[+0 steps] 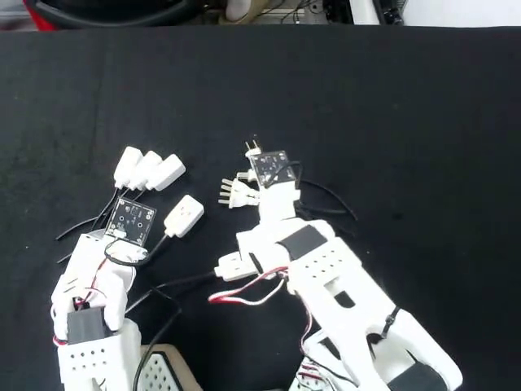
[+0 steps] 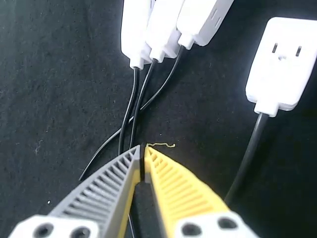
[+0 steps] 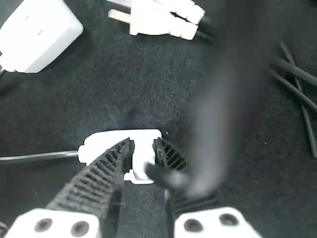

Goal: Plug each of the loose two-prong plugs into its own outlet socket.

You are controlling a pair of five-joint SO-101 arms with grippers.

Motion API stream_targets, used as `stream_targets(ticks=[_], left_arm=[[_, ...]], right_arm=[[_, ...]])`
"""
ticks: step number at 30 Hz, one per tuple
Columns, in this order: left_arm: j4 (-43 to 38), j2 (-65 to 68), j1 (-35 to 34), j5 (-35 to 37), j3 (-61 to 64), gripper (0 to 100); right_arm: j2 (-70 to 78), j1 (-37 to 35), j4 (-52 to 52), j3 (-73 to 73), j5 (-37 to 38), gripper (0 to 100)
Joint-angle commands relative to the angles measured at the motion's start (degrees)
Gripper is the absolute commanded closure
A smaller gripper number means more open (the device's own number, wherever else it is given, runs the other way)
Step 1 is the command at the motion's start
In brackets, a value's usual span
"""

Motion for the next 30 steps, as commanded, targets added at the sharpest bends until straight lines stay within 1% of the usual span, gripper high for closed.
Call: stream_targets(ticks=[1, 8, 13, 17, 21, 24, 30], left_arm=[[-0.18, -0.09, -0.48, -0.18, 1.01, 97], [-0.18, -0.09, -0.48, -0.18, 1.01, 97], [-0.18, -0.09, -0.48, -0.18, 1.01, 97], [-0.18, -0.09, -0.48, -0.18, 1.01, 97], [-0.18, -0.09, -0.48, -0.18, 1.01, 97], [-0.18, -0.09, -0.48, -0.18, 1.01, 97], [-0.18, -0.09, -0.48, -0.18, 1.01, 97]], right_arm=[[1.36, -1.85, -1.14, 1.19, -1.41, 98.6], [1.45, -2.02, -1.23, 2.42, -1.41, 98.6], [1.45, -4.84, -1.32, 4.44, -1.41, 98.6], [1.45, -5.19, -1.23, 4.79, -1.05, 98.6], [1.45, -9.49, -1.23, 6.02, -0.97, 98.6], [1.45, -9.93, -0.88, 6.02, -0.7, 98.6], [1.45, -10.2, 2.11, 6.37, 4.48, 98.6]])
